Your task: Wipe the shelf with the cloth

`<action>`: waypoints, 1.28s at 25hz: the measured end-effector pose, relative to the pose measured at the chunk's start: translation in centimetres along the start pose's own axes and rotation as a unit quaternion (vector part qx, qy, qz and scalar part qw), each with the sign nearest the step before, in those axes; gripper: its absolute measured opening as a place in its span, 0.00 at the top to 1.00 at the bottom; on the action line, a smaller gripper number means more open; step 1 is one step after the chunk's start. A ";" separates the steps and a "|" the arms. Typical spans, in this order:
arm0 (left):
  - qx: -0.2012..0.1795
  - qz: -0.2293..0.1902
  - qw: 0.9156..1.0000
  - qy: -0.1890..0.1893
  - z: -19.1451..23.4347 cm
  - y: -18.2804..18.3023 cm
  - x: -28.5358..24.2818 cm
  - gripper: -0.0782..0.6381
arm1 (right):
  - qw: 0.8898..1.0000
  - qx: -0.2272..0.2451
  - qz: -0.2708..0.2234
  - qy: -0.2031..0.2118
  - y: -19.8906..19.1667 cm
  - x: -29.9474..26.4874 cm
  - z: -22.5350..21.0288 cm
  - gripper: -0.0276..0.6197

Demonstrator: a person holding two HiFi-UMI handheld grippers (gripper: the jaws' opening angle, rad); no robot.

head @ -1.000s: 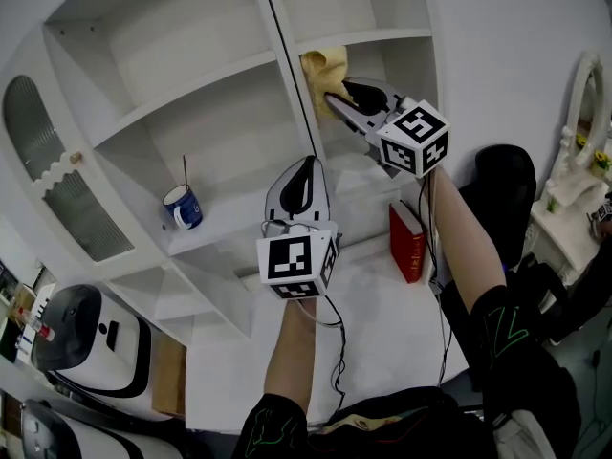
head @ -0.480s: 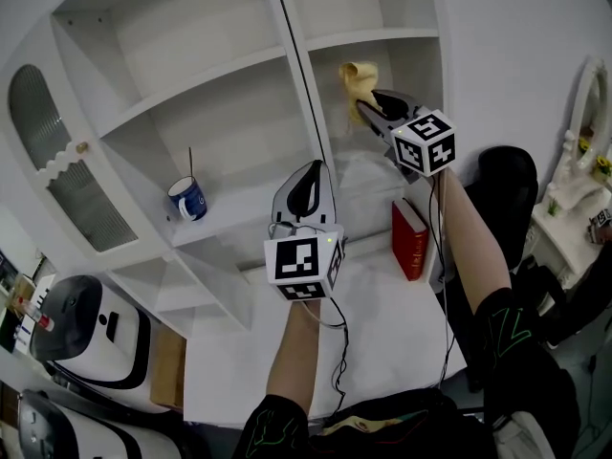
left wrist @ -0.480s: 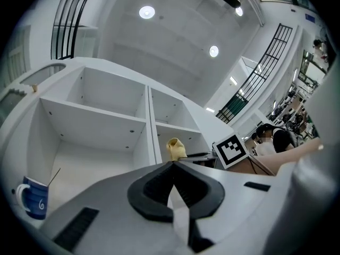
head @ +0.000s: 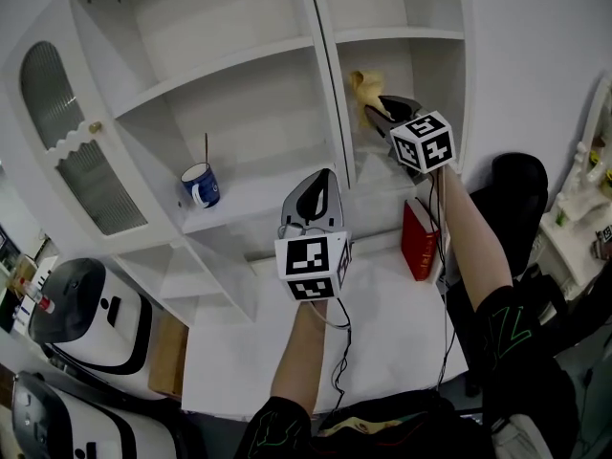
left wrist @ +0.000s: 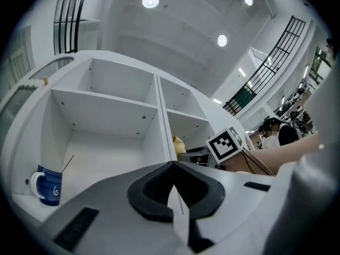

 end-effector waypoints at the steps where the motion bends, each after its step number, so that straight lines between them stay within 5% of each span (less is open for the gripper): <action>1: -0.002 0.002 1.000 0.001 0.1 -0.1 0.0 0.89 | 1.000 0.004 0.005 -0.002 -0.1 -0.4 0.2 0.79; 14: -0.001 0.014 1.000 0.003 0.8 -1.3 0.2 0.89 | 0.999 0.019 -0.012 0.044 0.8 -2.2 3.3 0.79; 32: 0.006 -0.002 0.999 -0.038 -3.3 -0.5 -1.8 0.89 | 0.987 0.036 -0.108 0.117 3.8 5.4 6.3 0.79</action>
Point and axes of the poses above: the fingertips, and each gripper's own axes: x backward along the fingers, z to its left, y out of its top, the point moved 3 cm from there along x, backward along the fingers, and after that the axes turned 6 degrees about z, right-handed, at the moved point
